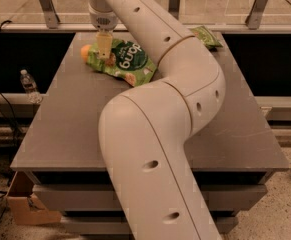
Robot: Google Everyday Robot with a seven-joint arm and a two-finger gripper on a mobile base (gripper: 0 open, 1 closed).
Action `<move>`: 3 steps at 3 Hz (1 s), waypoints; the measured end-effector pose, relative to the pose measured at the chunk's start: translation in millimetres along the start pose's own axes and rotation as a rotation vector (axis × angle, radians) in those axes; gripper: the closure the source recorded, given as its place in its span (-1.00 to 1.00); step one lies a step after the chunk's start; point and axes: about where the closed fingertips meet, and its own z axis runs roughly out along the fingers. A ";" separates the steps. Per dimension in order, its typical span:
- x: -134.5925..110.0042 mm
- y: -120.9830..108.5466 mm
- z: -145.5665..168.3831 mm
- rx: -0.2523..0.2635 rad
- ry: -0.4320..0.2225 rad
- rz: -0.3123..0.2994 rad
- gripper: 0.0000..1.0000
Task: Move green rice chip bag near orange
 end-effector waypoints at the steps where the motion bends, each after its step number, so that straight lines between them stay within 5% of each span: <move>1: -2.0 -1.8 4.1 0.006 -0.004 -0.001 -0.28; 2: -3.7 -3.3 8.3 0.010 -0.008 -0.002 -0.76; 3: -5.2 -4.4 12.2 0.013 -0.011 -0.003 -1.00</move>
Offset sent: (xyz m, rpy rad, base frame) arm 0.0028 0.0024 -0.0027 0.0039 -0.0053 0.0016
